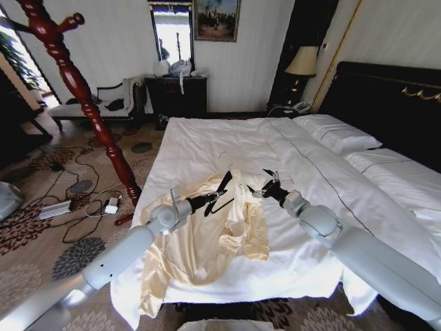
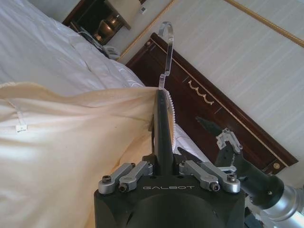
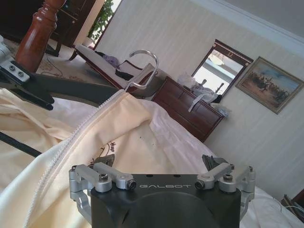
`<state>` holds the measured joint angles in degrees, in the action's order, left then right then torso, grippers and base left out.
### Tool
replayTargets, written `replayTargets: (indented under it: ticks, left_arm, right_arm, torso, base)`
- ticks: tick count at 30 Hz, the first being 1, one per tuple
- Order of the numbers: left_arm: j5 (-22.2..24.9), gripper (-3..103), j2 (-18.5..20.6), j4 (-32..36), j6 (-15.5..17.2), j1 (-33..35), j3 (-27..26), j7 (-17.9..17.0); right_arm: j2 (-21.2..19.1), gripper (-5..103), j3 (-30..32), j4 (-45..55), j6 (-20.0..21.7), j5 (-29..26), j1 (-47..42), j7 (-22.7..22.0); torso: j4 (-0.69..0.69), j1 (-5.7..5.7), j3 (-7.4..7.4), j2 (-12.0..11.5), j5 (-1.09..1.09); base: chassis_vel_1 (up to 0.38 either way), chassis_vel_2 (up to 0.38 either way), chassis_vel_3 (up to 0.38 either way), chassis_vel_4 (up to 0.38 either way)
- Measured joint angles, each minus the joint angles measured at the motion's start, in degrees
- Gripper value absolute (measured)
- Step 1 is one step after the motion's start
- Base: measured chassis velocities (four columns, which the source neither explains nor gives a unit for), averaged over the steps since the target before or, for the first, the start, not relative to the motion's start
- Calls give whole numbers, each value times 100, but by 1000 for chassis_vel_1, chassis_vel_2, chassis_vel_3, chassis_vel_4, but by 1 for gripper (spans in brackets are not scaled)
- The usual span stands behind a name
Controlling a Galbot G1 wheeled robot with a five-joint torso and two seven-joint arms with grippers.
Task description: Pick up the clothes from the bed and hang them on the clothes hanger.
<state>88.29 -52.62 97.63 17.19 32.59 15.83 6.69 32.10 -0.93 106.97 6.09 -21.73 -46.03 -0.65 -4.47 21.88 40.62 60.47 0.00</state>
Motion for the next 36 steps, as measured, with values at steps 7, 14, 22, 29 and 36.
replayTargets:
  ticks: [7,14,22,29,36]
  left_arm:
    - [-4,18,-61,79,8,4,121,-27]
    - [-13,18,-10,173,12,95,136,-33]
    - [-96,18,91,285,15,257,91,-36]
    - [-110,18,122,305,15,305,65,-32]
    - [-111,18,95,262,17,277,64,-33]
  right_arm:
    - [304,100,-335,-336,-25,156,313,-18]
    - [521,100,-688,-722,-134,366,673,-22]
    - [807,100,-1027,-1195,-159,456,962,-54]
    - [873,87,-1095,-1311,-189,486,1010,-85]
    - [843,60,-1101,-1312,-247,536,990,-80]
  torso:
    - [1,0,0,0,0]
    - [2,0,0,0,-1]
    - [2,0,0,0,0]
    - [1,0,0,0,-1]
    - [1,0,0,0,0]
  base:
    - [0,0,0,0]
    - [0,0,0,0]
    - [0,0,0,0]
    - [0,0,0,0]
    - [0,0,0,0]
